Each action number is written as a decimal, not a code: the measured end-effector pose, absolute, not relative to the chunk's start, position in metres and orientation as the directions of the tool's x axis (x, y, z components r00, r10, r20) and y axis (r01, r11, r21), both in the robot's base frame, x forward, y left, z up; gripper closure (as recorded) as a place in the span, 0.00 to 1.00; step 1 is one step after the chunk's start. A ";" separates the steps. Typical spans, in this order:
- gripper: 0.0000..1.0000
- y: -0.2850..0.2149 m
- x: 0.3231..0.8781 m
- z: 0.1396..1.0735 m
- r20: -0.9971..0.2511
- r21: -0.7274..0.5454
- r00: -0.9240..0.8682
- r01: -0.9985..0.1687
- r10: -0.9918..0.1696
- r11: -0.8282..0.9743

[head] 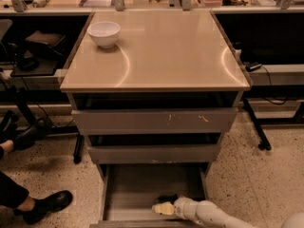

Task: Pick sponge from bottom drawer and place on counter

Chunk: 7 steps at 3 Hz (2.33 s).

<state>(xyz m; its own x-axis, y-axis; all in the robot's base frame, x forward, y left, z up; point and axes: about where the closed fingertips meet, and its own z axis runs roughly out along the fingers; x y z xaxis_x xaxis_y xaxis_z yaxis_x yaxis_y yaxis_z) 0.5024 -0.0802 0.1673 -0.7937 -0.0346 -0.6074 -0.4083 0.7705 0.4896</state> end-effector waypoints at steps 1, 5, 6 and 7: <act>0.00 -0.018 0.467 0.145 -0.625 0.411 -0.759 -0.518 -0.182 0.750; 0.00 0.014 0.494 0.143 -0.654 0.332 -0.733 -0.501 -0.188 0.799; 0.00 0.014 0.494 0.143 -0.654 0.332 -0.733 -0.501 -0.188 0.799; 0.00 0.014 0.497 0.141 -0.649 0.292 -0.733 -0.488 -0.205 0.822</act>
Offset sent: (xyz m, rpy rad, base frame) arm -0.0236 0.0420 -0.0180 -0.0666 -0.0280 0.0874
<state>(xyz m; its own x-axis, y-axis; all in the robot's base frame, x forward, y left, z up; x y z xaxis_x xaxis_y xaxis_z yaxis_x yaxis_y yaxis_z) 0.4974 0.0144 0.1412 -0.7330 -0.2052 -0.6486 -0.4884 0.8224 0.2917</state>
